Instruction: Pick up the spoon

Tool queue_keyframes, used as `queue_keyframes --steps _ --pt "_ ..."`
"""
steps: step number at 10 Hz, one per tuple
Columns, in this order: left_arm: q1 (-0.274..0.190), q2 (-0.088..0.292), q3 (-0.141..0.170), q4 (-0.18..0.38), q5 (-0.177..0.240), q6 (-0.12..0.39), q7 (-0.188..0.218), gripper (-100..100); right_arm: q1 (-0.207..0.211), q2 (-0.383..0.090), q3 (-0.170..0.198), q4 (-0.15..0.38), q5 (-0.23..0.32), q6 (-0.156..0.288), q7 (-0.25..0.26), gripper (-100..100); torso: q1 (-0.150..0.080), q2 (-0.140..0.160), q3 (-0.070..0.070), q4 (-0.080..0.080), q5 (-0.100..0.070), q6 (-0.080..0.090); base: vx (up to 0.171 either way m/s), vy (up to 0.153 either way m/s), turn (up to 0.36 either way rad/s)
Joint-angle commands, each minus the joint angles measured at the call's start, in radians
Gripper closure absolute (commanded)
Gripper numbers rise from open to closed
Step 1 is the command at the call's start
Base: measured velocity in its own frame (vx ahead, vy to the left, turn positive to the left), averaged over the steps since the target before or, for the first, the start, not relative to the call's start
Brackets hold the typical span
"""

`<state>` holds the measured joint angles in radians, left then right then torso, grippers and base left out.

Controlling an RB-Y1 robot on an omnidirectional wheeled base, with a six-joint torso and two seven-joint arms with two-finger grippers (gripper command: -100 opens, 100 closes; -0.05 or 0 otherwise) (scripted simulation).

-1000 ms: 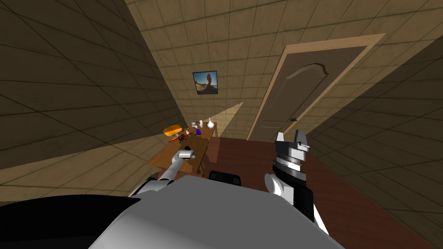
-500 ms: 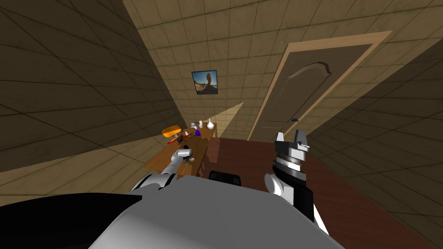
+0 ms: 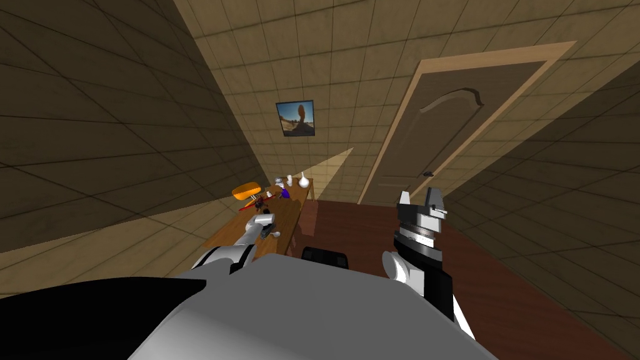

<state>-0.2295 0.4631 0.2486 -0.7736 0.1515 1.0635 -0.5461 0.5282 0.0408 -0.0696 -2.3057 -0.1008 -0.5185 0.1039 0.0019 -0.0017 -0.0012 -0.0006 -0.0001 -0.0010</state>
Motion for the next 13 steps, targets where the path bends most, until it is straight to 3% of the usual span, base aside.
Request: queue_keyframes --steps 1,3,4,5,9,10,11,13 --pt "-0.004 0.012 0.012 0.012 0.004 0.036 -0.017 -100 0.000 0.000 0.000 0.000 0.000 0.000 0.000 0 0.000 0.000 0.000 0.000 0.000 0.000 0.056 0.017 -0.007" --pt "-0.008 0.015 0.013 0.017 0.005 0.037 -0.019 -100 0.000 0.000 0.000 0.000 0.000 0.000 0.000 0 -0.001 0.001 0.001 0.000 0.000 0.000 0.028 0.009 -0.002" --pt "-0.008 0.015 0.014 0.017 0.005 0.042 -0.021 0 0.000 0.000 0.000 0.000 0.000 0.000 0.000 0 -0.002 0.003 0.001 0.000 0.000 0.000 0.000 0.000 0.000" --pt "0.024 0.029 0.034 0.035 0.028 0.018 -0.014 -100 0.000 0.000 0.000 0.000 0.000 0.000 0.000 0 -0.002 0.004 0.002 0.001 0.000 0.000 -0.013 0.007 -0.345" --pt "0.073 0.050 0.065 0.061 0.061 -0.019 -0.004 -100 0.000 0.000 0.000 0.000 0.000 0.000 0.000 0 -0.001 0.007 0.004 0.001 0.000 0.000 -0.031 0.010 -0.232" --pt "0.105 0.064 0.085 0.078 0.084 -0.043 0.002 -100 0.000 0.000 0.000 0.000 0.000 0.000 0.000 0 -0.001 0.006 0.004 0.001 0.000 0.000 -0.025 0.003 -0.297" --pt "0.105 0.064 0.085 0.041 0.084 -0.042 0.002 -100 0.000 0.000 0.000 0.000 0.000 0.000 0.000 0 -0.002 0.007 0.004 0.001 0.000 0.001 -0.025 0.009 -0.171" --pt "0.105 0.064 0.085 0.078 0.084 -0.043 0.002 -100 0.000 0.000 0.000 0.000 0.000 0.000 0.000 0 -0.001 0.005 0.003 0.001 0.000 -0.001 -0.004 0.001 0.021"
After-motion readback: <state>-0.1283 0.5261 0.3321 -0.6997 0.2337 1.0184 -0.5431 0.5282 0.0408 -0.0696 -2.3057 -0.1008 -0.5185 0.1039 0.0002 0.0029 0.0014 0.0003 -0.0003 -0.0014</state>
